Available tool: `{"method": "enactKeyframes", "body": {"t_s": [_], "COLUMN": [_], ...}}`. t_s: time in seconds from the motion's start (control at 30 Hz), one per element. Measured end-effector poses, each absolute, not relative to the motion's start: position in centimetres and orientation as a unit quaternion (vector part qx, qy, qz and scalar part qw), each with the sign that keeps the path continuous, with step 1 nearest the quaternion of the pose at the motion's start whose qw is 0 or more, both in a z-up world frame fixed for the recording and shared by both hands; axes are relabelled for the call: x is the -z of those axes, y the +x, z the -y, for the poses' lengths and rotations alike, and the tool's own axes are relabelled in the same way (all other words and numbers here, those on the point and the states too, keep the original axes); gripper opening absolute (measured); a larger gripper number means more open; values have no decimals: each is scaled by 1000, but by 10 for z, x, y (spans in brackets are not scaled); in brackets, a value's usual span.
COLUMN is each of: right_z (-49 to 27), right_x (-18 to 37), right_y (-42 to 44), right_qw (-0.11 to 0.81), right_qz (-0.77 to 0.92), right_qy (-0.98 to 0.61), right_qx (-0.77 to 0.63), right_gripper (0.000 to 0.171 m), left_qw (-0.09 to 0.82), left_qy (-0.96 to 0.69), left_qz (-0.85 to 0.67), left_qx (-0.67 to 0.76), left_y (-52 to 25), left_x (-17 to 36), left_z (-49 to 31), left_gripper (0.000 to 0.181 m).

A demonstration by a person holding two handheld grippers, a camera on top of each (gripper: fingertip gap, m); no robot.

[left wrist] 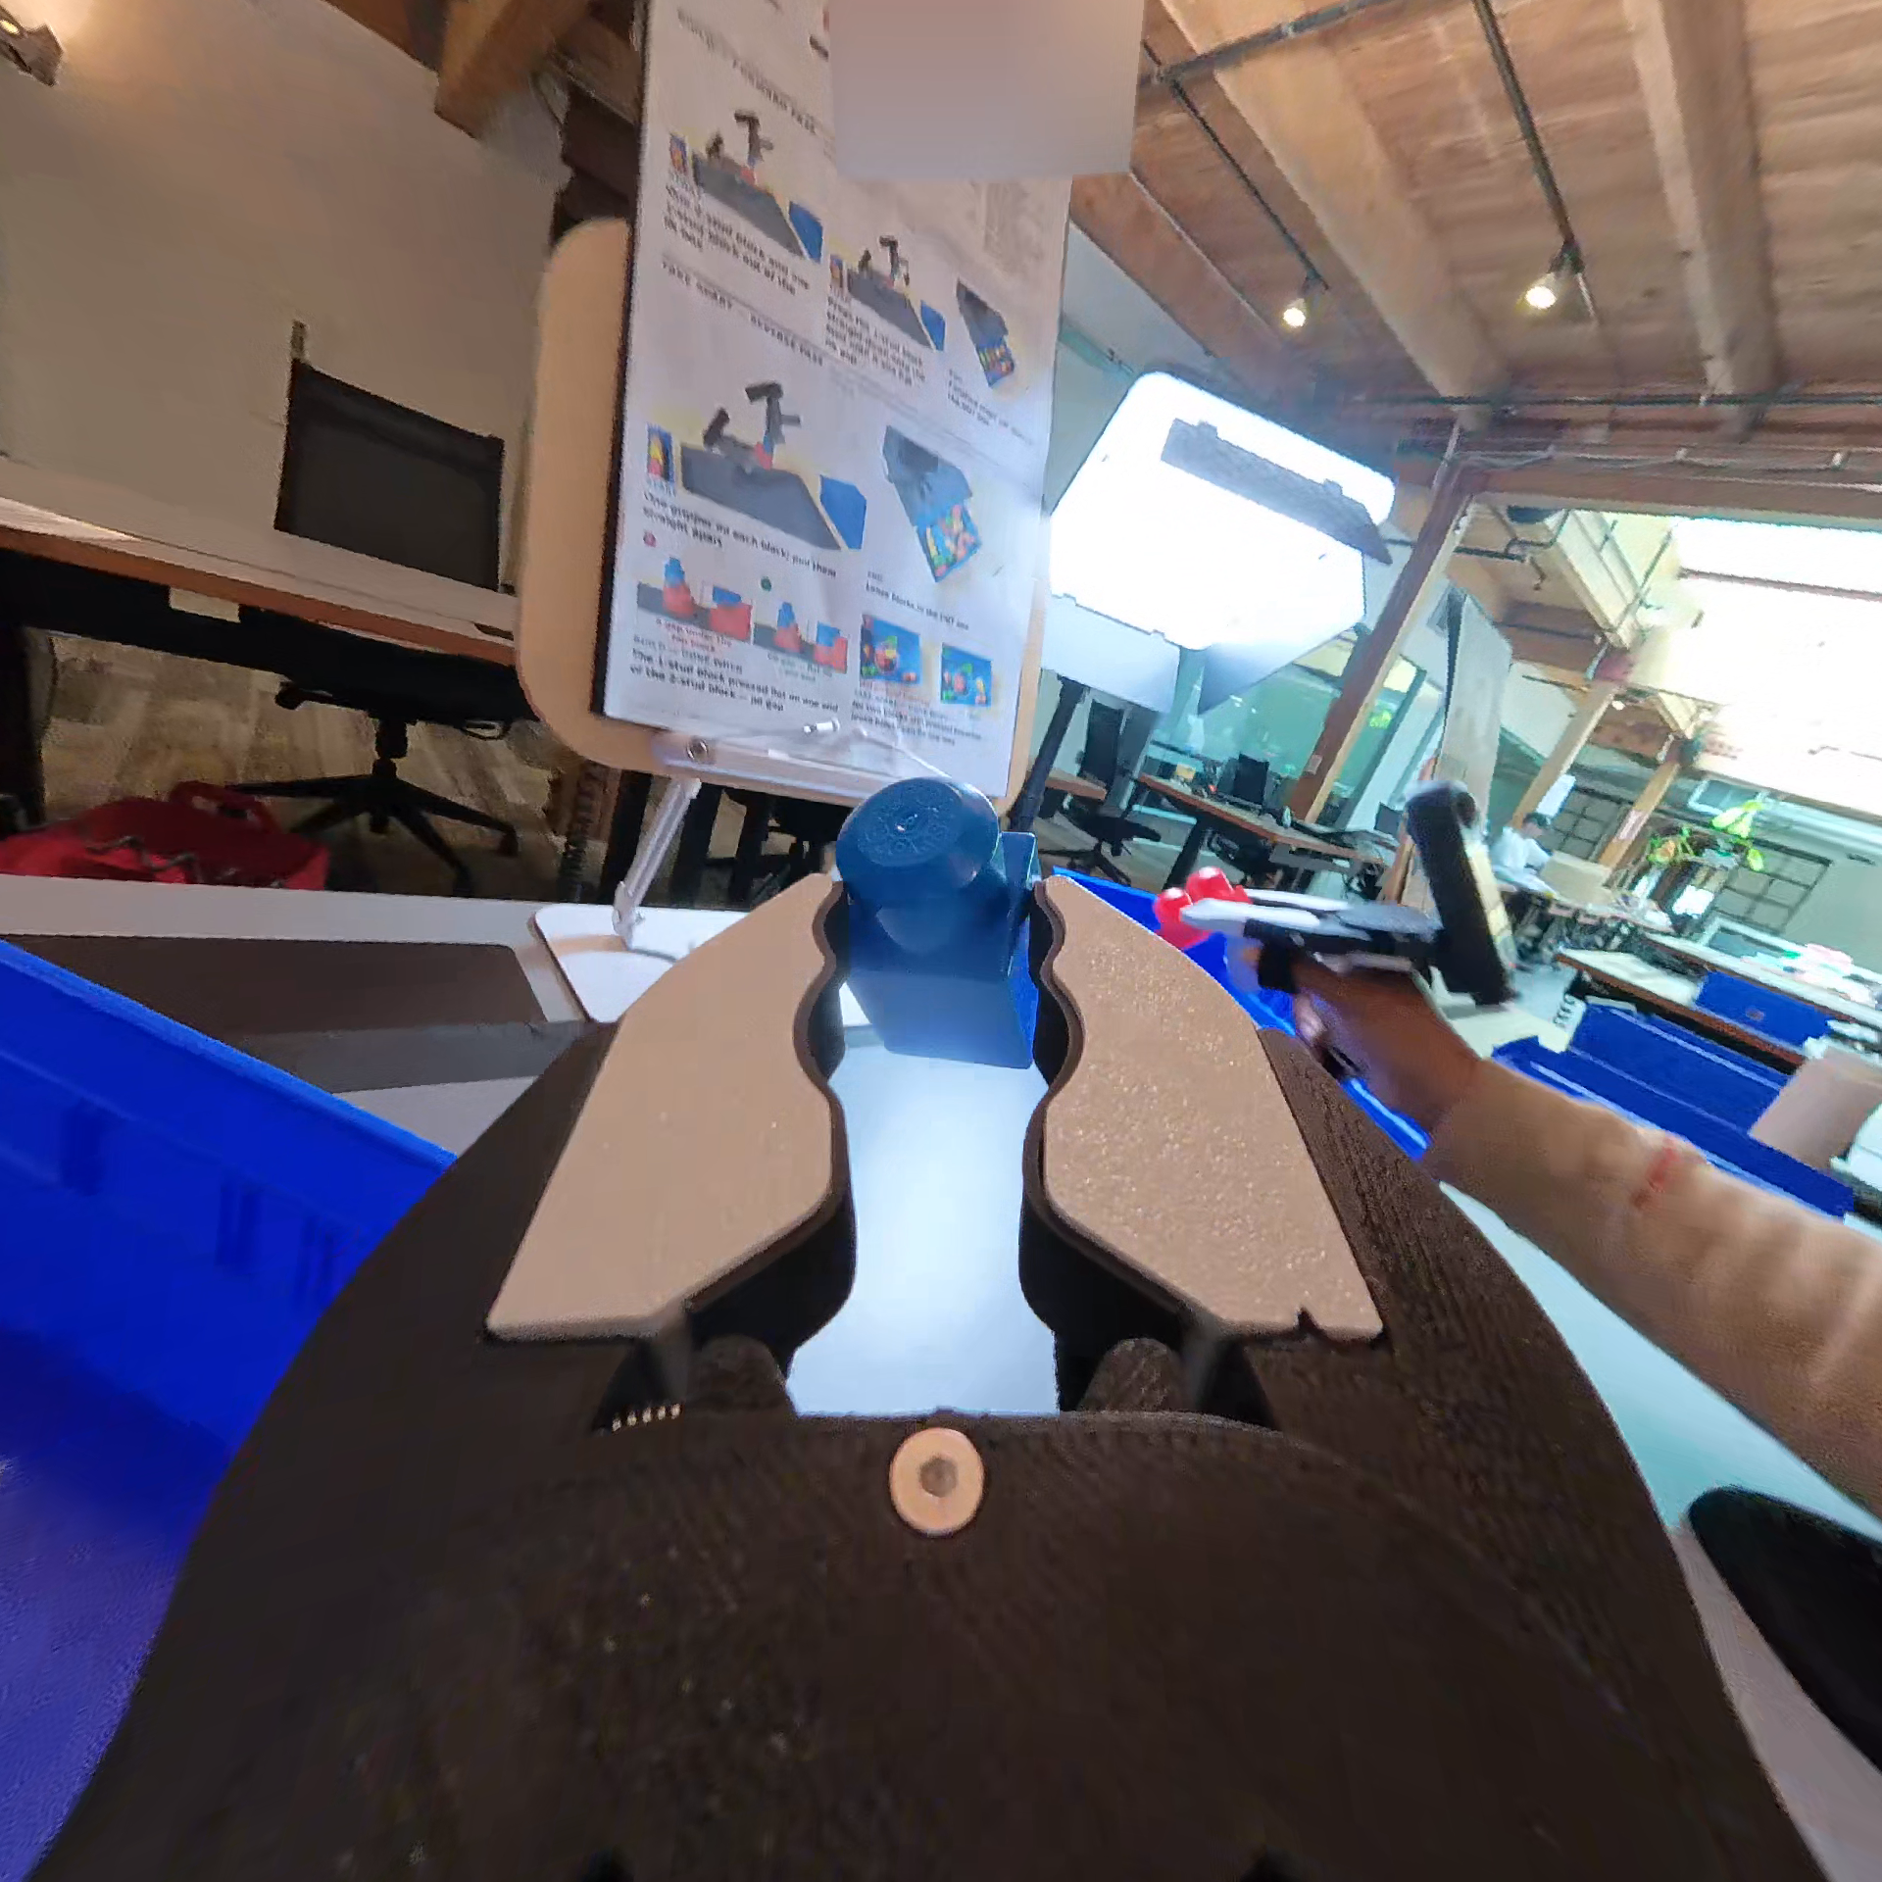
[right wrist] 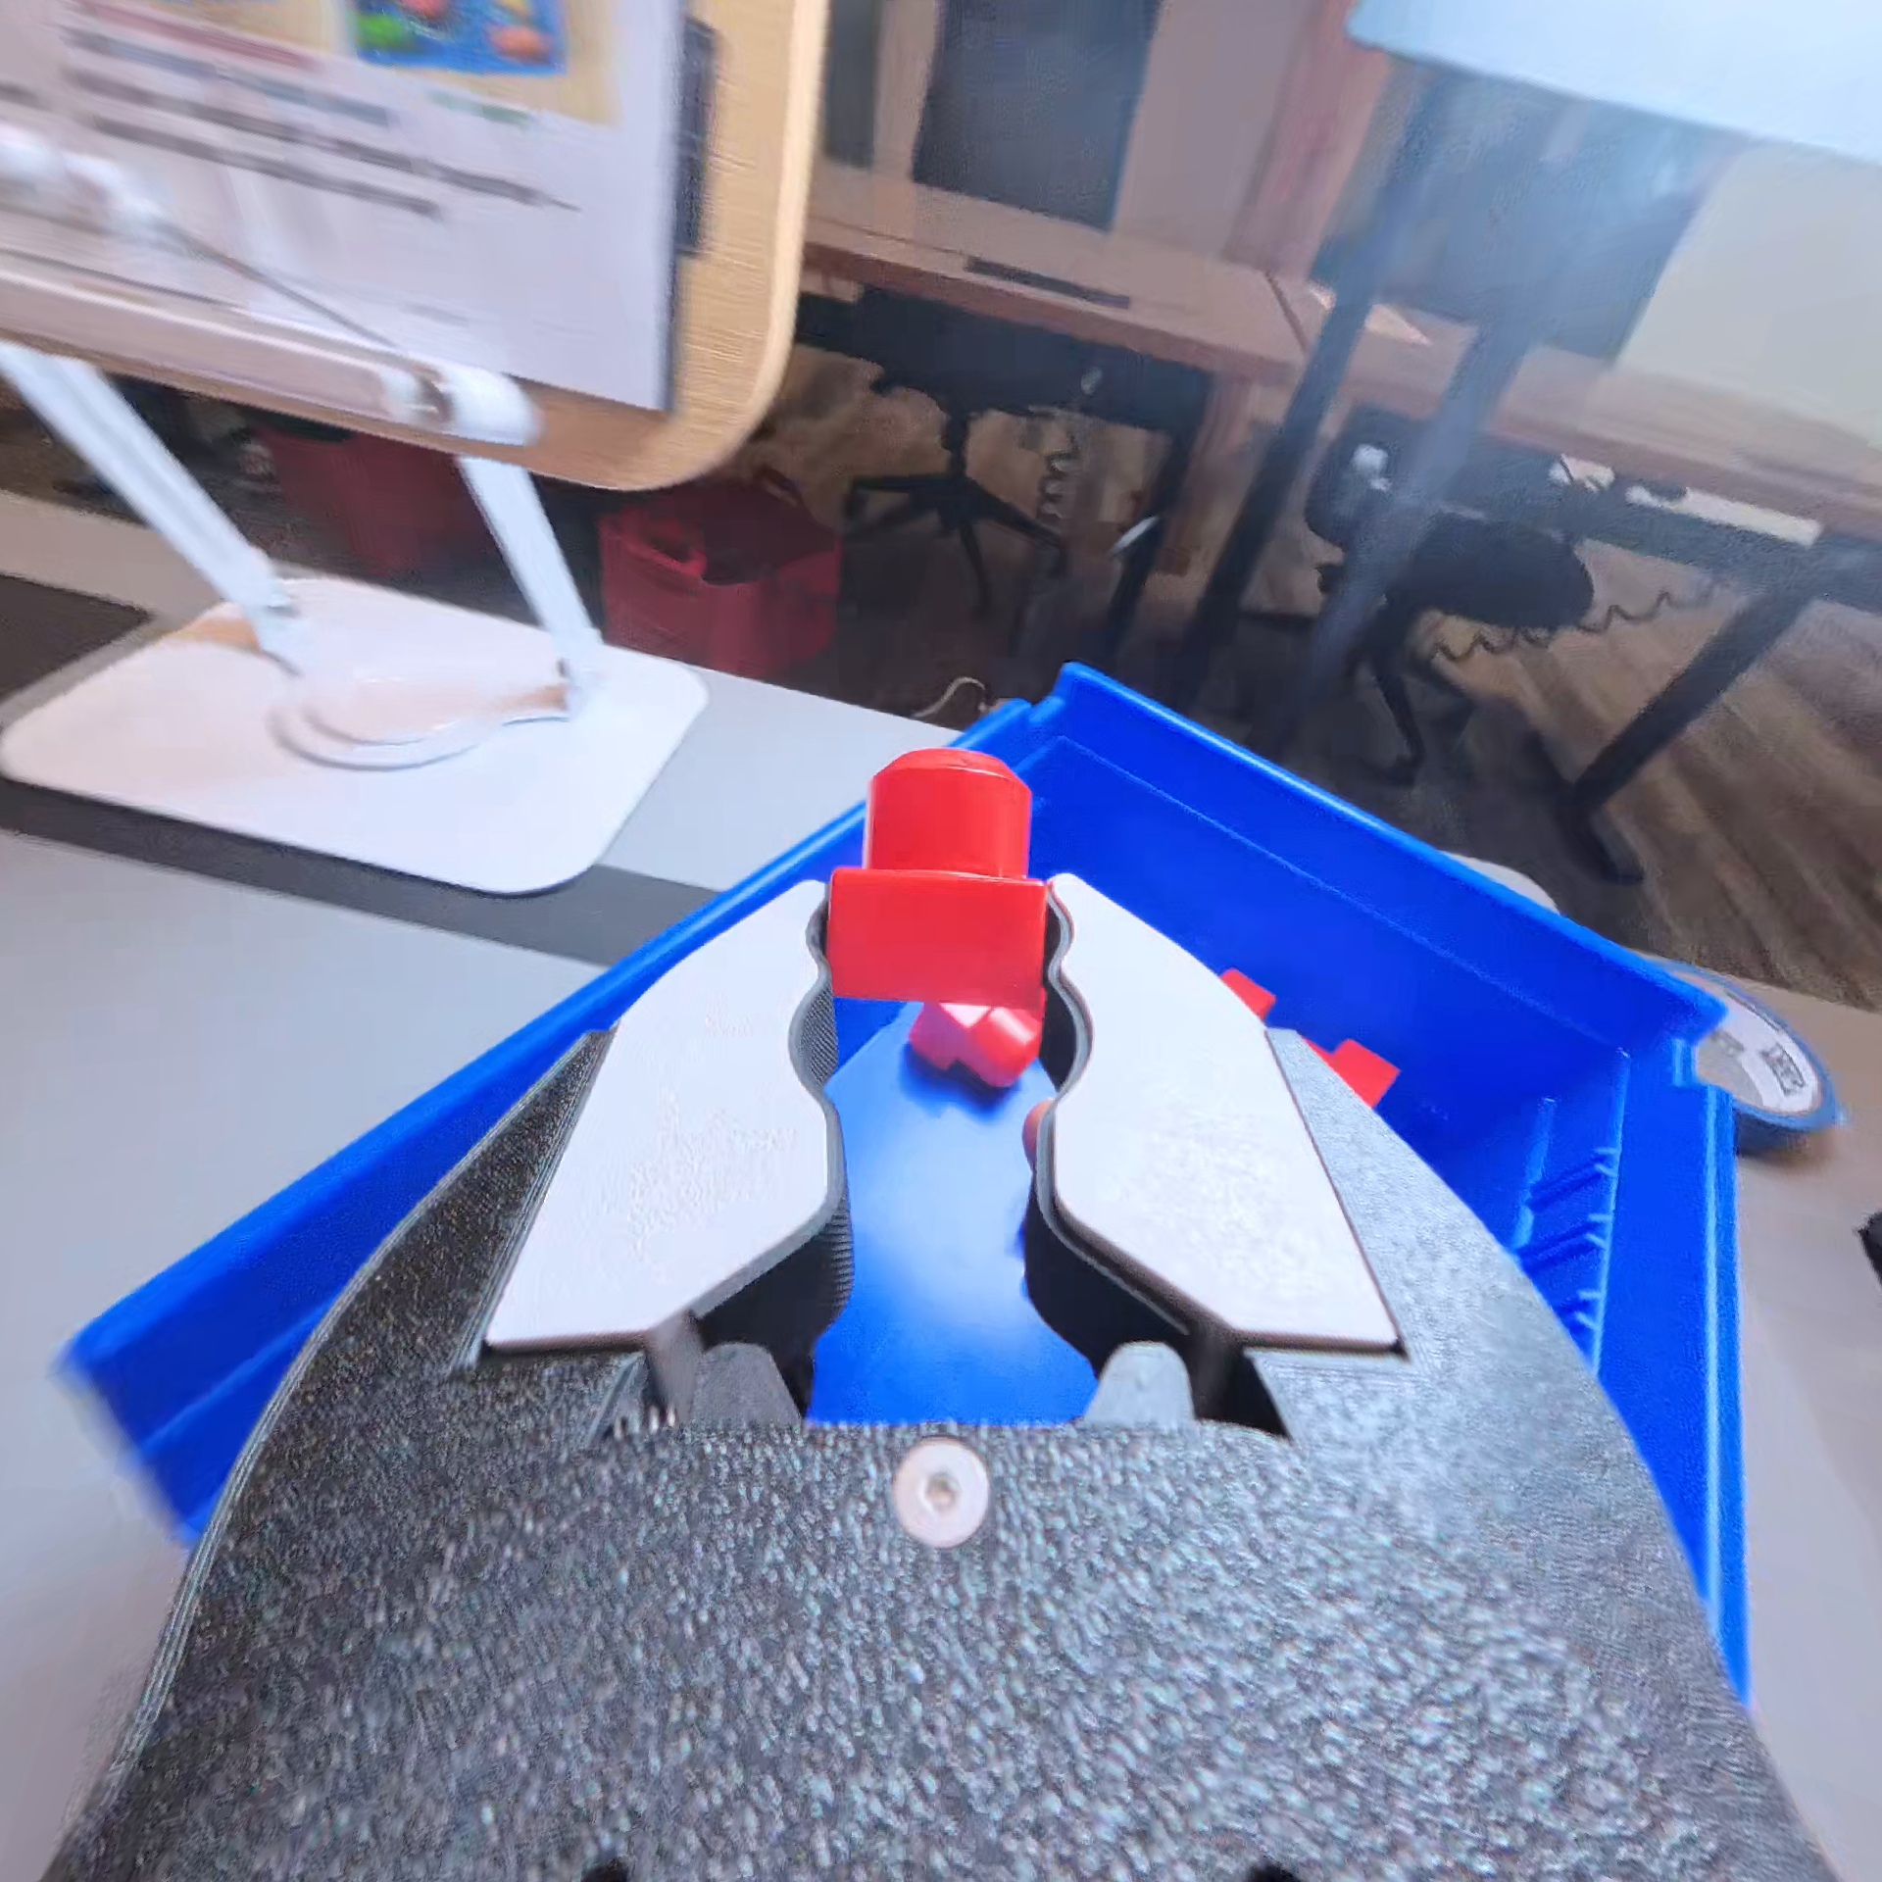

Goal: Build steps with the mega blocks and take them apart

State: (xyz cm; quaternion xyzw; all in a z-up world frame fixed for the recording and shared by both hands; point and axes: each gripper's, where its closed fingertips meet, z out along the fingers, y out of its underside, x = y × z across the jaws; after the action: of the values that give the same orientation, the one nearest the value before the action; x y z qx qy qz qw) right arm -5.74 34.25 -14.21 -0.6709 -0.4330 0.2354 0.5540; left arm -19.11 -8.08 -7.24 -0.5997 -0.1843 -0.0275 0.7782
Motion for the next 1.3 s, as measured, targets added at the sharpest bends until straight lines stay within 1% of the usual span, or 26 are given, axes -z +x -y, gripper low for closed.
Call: {"method": "enactKeyframes", "body": {"t_s": [0.13, 0.23, 0.33, 0.37, 0.43, 0.53, 0.6, 0.67, 0.73, 0.8, 0.87, 0.97, 1.03, 1.1, 1.2, 1.27, 1.3], "right_z": [-401, -425, -411, -394, -337, -214, -129, -57, -10, 4, 1, -25, -81, -157, -262, -295, -303], "right_x": [162, 181, 159, 145, 119, 102, 113, 132, 151, 163, 159, 149, 139, 135, 165, 187, 192], "right_y": [-73, -72, -72, -74, -78, -70, -57, -45, -43, -50, -57, -58, -56, -46, -11, 10, 15], "right_qw": [543, 526, 551, 564, 585, 584, 565, 538, 504, 504, 537, 530, 528, 527, 472, 427, 423], "right_qz": [396, 391, 389, 407, 471, 585, 658, 704, 726, 723, 713, 705, 673, 628, 581, 558, 549], "right_qy": [-711, -734, -705, -679, -599, -453, -365, -316, -329, -365, -358, -387, -453, -534, -657, -708, -719], "right_qx": [-205, -181, -219, -236, -279, -333, -339, -339, -333, -300, -274, -269, -250, -207, -90, -65, -63], "right_gripper": [37, 40, 46, 48, 51, 54, 54, 53, 53, 50, 41, 39, 39, 39, 39, 39, 39], "left_qw": [758, 749, 740, 738, 735, 727, 720, 714, 713, 712, 720, 736, 741, 744, 732, 707, 683], "left_qy": [-642, -657, -668, -669, -669, -669, -674, -684, -686, -688, -685, -668, -663, -661, -665, -675, -688], "left_qz": [116, 84, 72, 70, 71, 79, 73, 55, 49, 45, 63, 88, 94, 100, 138, 179, 190], "left_qx": [1, 18, 42, 55, 86, 131, 150, 139, 136, 130, 96, 71, 52, 13, -50, -116, -156], "left_y": [-177, -162, -146, -140, -128, -107, -91, -75, -61, -49, -54, -78, -102, -129, -177, -217, -237], "left_x": [104, 117, 123, 123, 123, 124, 127, 130, 130, 130, 128, 113, 105, 96, 84, 81, 83], "left_z": [57, 44, 37, 35, 30, 22, 15, 10, 5, 2, 3, 17, 28, 41, 64, 86, 98], "left_gripper": [34, 34, 34, 34, 34, 33, 33, 34, 34, 33, 33, 38, 38, 36, 34, 33, 34]}}
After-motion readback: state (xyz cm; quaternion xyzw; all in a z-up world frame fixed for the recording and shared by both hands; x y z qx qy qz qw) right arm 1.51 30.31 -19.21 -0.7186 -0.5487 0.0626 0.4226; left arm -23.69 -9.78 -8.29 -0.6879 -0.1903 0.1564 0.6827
